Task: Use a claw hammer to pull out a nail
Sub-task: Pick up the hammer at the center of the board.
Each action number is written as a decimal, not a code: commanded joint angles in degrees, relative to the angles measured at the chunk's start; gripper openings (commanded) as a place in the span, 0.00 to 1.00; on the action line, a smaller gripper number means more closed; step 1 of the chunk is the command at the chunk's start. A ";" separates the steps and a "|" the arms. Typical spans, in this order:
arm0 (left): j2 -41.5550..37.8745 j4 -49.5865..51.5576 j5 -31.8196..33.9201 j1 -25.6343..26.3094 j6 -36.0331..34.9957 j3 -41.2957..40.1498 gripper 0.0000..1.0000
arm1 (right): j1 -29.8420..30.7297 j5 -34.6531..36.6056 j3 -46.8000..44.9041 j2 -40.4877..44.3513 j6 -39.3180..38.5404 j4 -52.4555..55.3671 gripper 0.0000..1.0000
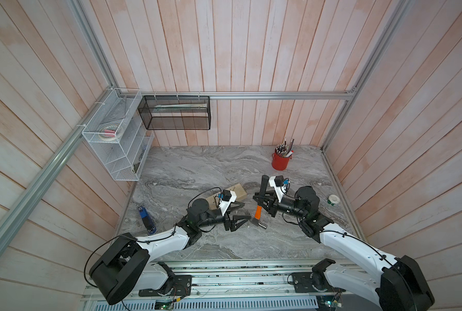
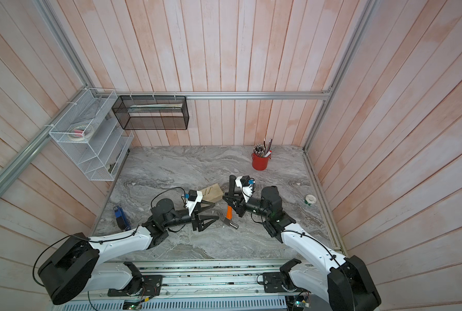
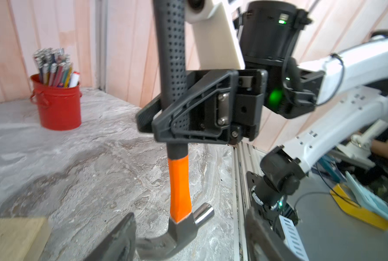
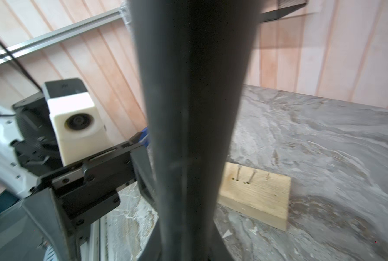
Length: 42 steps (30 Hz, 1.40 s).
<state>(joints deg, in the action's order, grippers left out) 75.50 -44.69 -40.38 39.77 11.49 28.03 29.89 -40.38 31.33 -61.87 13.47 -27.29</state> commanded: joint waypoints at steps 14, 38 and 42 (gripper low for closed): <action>11.64 -10.47 -13.54 1.39 0.34 5.77 0.73 | -0.03 -16.14 0.51 -1.93 4.06 -17.62 0.00; 16.69 -19.84 -12.88 1.50 5.65 6.73 0.26 | 2.98 -18.07 -0.07 -6.33 5.77 -22.20 0.00; 16.80 -19.97 -12.16 1.45 5.87 6.29 0.00 | 2.98 -13.57 -0.14 -6.19 6.30 -21.33 0.06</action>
<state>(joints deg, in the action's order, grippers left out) 91.81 -63.61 -53.54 41.41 18.65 34.00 32.56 -57.17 30.63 -68.69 17.69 -46.33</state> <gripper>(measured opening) 0.144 0.206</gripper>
